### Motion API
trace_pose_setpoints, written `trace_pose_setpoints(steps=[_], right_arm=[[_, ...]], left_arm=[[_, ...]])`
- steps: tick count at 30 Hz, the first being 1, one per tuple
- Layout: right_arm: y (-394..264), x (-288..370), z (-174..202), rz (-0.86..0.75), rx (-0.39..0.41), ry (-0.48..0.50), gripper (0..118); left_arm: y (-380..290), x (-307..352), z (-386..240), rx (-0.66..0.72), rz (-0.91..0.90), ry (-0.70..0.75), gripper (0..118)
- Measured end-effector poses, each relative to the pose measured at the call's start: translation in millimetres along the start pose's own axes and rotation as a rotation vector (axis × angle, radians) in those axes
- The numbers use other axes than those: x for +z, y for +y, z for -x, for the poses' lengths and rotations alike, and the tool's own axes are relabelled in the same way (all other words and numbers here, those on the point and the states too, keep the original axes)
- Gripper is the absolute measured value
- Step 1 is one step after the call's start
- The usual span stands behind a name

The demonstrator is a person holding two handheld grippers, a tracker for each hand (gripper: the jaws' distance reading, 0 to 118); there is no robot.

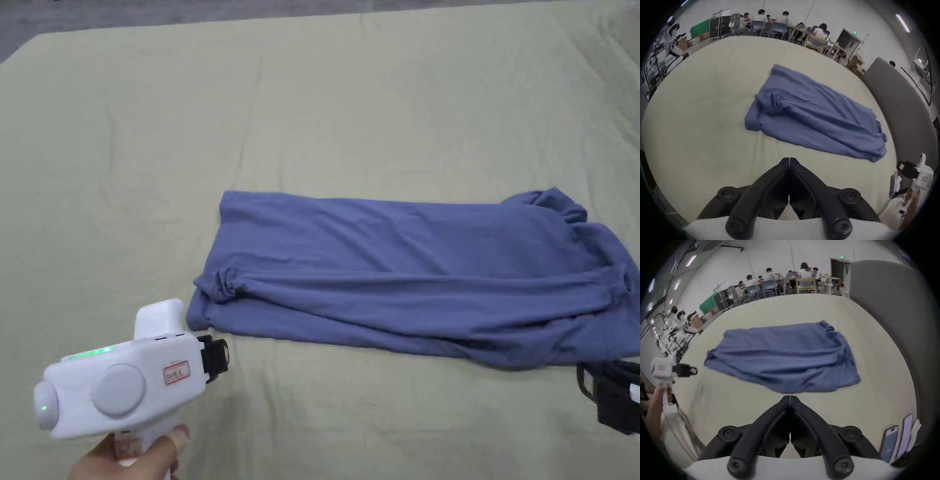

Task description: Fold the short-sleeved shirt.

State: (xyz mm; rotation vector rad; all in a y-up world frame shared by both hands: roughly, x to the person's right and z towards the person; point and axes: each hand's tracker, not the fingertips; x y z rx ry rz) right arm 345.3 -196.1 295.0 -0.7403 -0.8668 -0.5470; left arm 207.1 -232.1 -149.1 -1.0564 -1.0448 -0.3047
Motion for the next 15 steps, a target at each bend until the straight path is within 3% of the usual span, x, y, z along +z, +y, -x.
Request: trace_pose_setpoints(steps=[1, 3, 4, 5, 10, 11, 13, 15], right_arm=[[0, 0, -1, 0.005, 0.002, 0.002, 2], [-1, 1, -3, 0.011, -0.011, 0.01, 2], [0, 0, -7, 0.018, -0.026, 0.015, 2], [2, -1, -10, 0.022, -0.041, 0.007, 2], [3, -5, -26, 0.029, -0.07, -0.03, 2], [3, -6, -30, 0.03, -0.079, -0.041, 2], [5, -11, -41, 0.04, -0.099, -0.075, 2], [8, -19, -60, 0.041, -0.113, -0.101, 2]], left_arm=[[6, -8, 4, -0.008, -0.034, 0.035, 15], [29, -24, 12, 0.0, -0.036, 0.11, 111], [42, -38, 18, -0.031, -0.039, 0.165, 118], [54, -47, 20, -0.033, -0.118, 0.097, 118], [94, -83, 21, -0.176, 0.031, 0.26, 118], [82, -94, 16, -0.193, 0.044, 0.256, 110], [83, -96, 17, -0.171, 0.064, 0.205, 62], [84, -85, 18, -0.14, 0.022, 0.138, 5]])
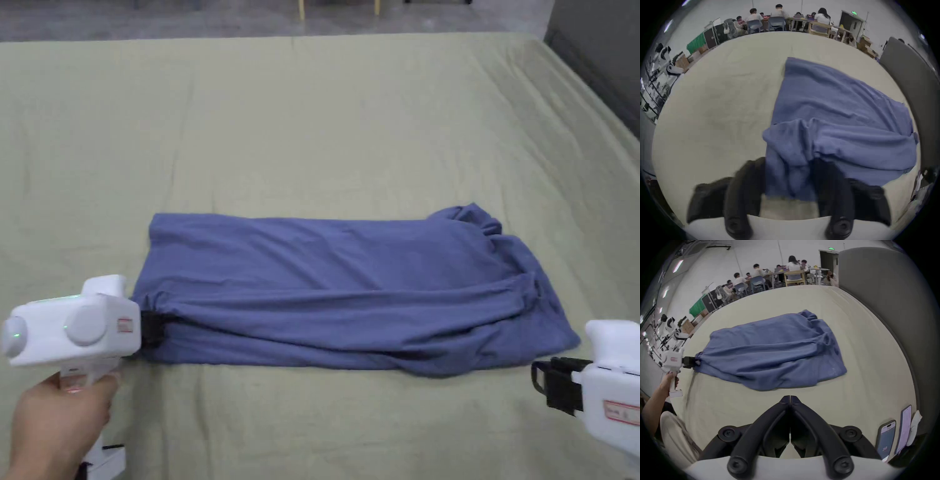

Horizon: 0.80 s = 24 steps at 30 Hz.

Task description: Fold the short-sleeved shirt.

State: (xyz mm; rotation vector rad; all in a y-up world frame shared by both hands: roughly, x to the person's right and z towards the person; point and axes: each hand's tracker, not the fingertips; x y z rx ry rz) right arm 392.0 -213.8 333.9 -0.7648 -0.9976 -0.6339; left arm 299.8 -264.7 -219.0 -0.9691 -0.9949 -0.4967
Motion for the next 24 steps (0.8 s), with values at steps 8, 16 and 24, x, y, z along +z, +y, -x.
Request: trace_pose_setpoints(steps=[8, 16, 24], right_arm=[[54, -52, -67, 0.041, -0.149, -0.003, 77], [59, -90, -64, 0.184, -0.184, -0.025, 93], [51, -59, -80, 0.135, -0.211, 0.077, 10]], left_arm=[[0, 50, -9, 0.007, -0.039, -0.106, 5], [4, 48, 3, 0.052, -0.026, -0.112, 5], [-3, 73, 25, 0.084, 0.008, -0.147, 5]])
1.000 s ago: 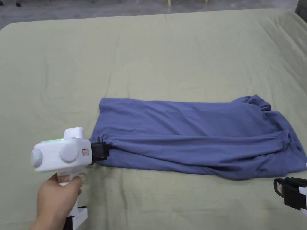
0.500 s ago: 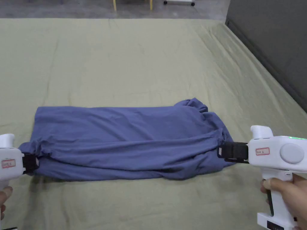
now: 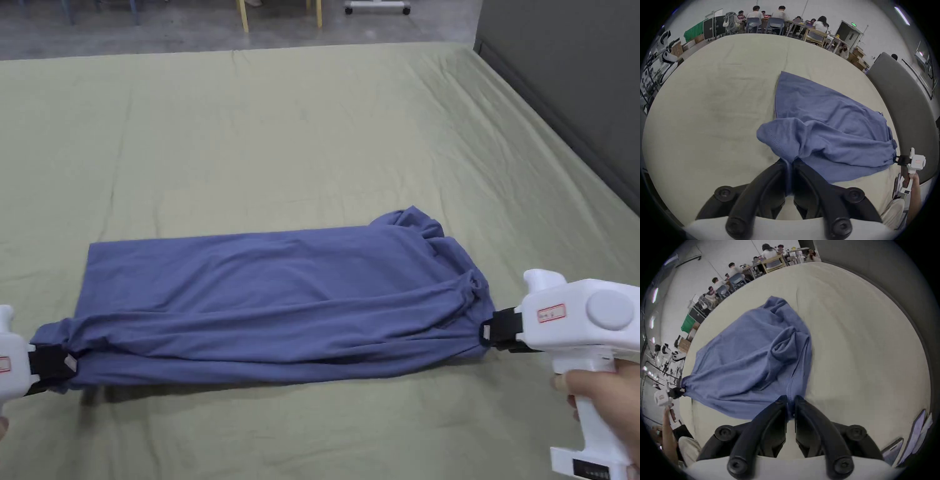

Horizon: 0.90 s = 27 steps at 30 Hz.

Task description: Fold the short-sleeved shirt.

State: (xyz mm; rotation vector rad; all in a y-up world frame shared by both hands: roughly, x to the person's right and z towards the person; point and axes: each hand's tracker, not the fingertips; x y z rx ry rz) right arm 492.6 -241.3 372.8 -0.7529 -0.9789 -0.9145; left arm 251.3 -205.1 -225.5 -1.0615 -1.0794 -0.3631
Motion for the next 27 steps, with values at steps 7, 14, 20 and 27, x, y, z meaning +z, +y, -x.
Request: trace_pose_setpoints(steps=[7, 14, 20, 27], right_arm=[[-21, 59, 20, 0.054, 0.097, -0.054, 9], [-51, 54, 27, 0.131, 0.186, -0.159, 9], [-67, 45, 18, 0.158, 0.195, -0.172, 9], [-68, 1, -5, 0.212, 0.208, -0.198, 9]], left_arm=[[-27, 32, 12, -0.023, 0.076, -0.025, 5], [-67, 31, 14, -0.053, 0.167, -0.013, 5], [-74, 26, 19, -0.057, 0.226, -0.003, 5], [-76, -11, 14, -0.12, 0.299, 0.074, 5]])
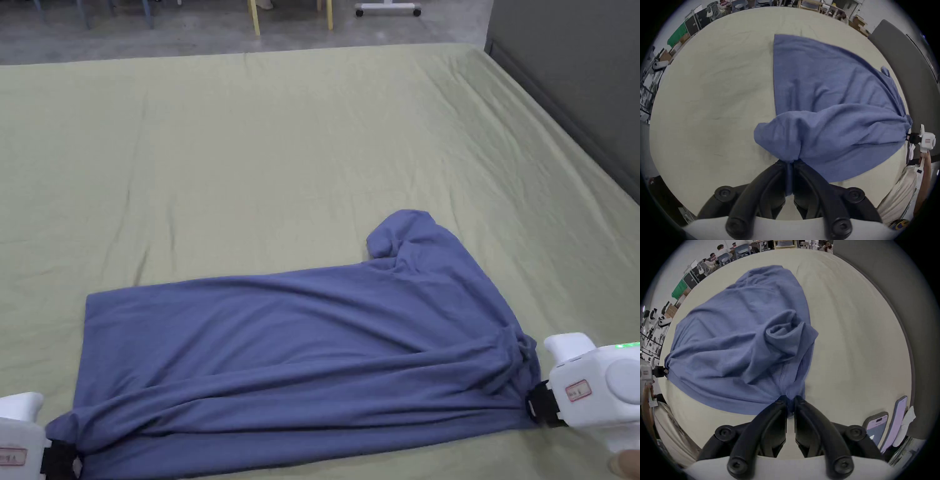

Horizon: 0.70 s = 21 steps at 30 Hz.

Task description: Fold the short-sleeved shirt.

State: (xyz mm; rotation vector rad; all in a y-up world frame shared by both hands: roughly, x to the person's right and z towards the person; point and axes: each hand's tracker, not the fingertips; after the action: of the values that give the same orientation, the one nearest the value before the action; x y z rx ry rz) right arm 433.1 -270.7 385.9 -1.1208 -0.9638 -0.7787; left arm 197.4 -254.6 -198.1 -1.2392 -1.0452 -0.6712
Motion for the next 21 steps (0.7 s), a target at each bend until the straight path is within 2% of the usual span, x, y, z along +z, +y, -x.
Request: trace_pose_setpoints(steps=[3, 4, 5, 6, 7, 8, 10, 11, 13, 15, 17, 18, 19, 20, 21], right_arm=[[2, -4, -5, 0.01, -0.014, 0.011, 11], [0, 2, -1, 0.008, -0.007, 0.011, 19], [2, 6, -3, 0.01, -0.007, 0.024, 32], [4, 15, -6, 0.011, -0.01, 0.038, 62], [5, 29, -11, 0.009, -0.024, 0.048, 112], [4, 47, -5, -0.009, -0.038, 0.072, 118], [7, 97, -6, -0.239, -0.066, 0.148, 117], [10, 111, -5, -0.279, -0.084, 0.171, 118], [14, 141, 29, -0.358, -0.104, 0.198, 118], [19, 153, 49, -0.405, -0.079, 0.203, 118], [22, 137, 59, -0.431, -0.035, 0.163, 118], [19, 133, 73, -0.436, 0.011, 0.133, 113], [17, 129, 85, -0.443, 0.052, 0.115, 80], [15, 120, 92, -0.441, 0.065, 0.104, 27], [13, 110, 101, -0.413, 0.071, 0.08, 3]], left_arm=[[1, 2, -3, 0.016, 0.008, 0.004, 5], [1, 3, -6, -0.001, 0.009, 0.014, 5], [0, 8, -8, -0.009, 0.008, 0.019, 11], [0, 17, -11, -0.004, 0.003, 0.021, 38], [0, 33, -13, 0.016, -0.058, 0.007, 104], [-4, 48, -15, 0.021, -0.137, -0.004, 118], [-9, 85, -20, 0.035, -0.388, -0.118, 118], [-7, 93, -22, 0.037, -0.389, -0.165, 118], [-6, 104, -29, 0.07, -0.408, -0.213, 118], [-2, 101, -36, 0.076, -0.383, -0.2, 118], [-7, 92, -44, 0.059, -0.356, -0.17, 118], [-10, 84, -47, 0.042, -0.335, -0.138, 118], [-11, 78, -49, 0.036, -0.327, -0.132, 108], [-11, 75, -49, 0.039, -0.328, -0.138, 74], [-14, 69, -49, 0.045, -0.322, -0.133, 10]])
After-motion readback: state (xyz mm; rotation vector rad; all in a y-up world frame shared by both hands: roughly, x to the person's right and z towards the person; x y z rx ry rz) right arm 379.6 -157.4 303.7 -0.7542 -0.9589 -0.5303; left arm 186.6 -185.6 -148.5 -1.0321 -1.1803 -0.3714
